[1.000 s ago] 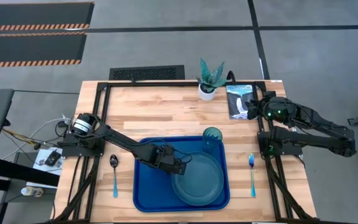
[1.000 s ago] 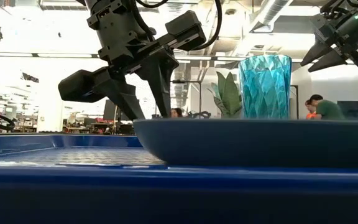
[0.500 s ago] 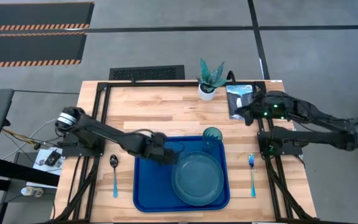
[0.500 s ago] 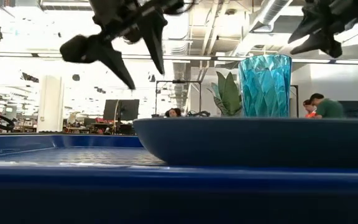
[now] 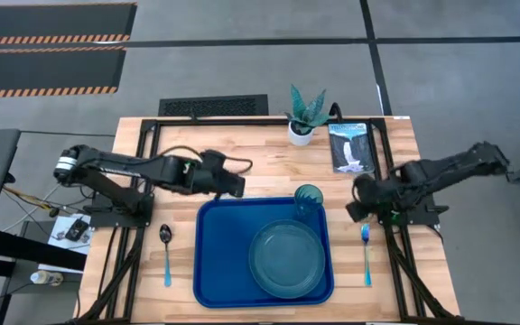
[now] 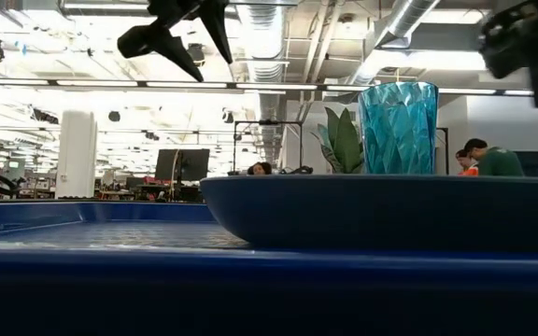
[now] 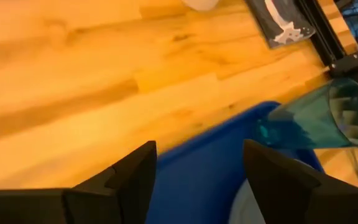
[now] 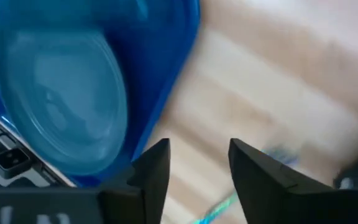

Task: Pick and place plate/cup/fork/spoon on tray
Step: Put the blue fork on the blue tray to the left of the blue plate

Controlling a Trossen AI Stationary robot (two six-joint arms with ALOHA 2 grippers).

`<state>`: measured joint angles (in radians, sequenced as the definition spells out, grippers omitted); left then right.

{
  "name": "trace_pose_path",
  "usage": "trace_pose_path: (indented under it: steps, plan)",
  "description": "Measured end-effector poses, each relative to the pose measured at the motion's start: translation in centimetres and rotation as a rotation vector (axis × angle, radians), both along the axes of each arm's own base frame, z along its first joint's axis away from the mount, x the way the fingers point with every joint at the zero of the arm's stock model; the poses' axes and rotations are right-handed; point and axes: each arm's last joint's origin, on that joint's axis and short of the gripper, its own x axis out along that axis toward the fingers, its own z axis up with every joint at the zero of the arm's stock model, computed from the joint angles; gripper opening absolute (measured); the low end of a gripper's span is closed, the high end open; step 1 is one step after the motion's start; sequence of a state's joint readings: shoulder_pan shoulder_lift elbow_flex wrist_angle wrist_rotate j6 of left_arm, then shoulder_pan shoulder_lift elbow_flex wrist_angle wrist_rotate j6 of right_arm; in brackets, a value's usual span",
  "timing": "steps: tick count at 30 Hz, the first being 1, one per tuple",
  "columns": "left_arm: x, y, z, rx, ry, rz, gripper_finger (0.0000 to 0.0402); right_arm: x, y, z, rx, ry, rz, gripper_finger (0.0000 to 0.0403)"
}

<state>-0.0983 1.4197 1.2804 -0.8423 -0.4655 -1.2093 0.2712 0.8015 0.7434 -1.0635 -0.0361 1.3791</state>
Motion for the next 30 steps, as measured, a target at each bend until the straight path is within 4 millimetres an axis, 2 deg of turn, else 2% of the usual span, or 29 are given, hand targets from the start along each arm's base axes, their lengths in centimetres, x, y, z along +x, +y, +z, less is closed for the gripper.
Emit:
trace_pose_path:
  steps: [3,7,14,20,30]
  plan:
    - [-0.3,1.2,0.4,0.019,0.014,-0.029,0.0224,-0.3,2.0,-0.5,0.049,0.032,-0.056,0.0222]
    - [-0.3,2.7,0.4,0.004,0.043,-0.063,0.0224,-1.0,4.7,-2.3,0.086,0.153,-0.137,0.0254]
    - [0.0,4.7,0.3,0.024,0.062,-0.126,0.0224,-1.4,8.4,-5.2,0.103,0.256,-0.315,0.0265]
    - [-0.2,6.9,0.4,0.001,0.069,-0.180,0.0224,-0.6,10.1,-7.7,0.118,0.304,-0.305,0.0265]
    - [-0.6,8.9,0.4,0.002,0.074,-0.175,0.0224,-0.2,10.5,-9.7,0.042,0.442,-0.347,0.0265]
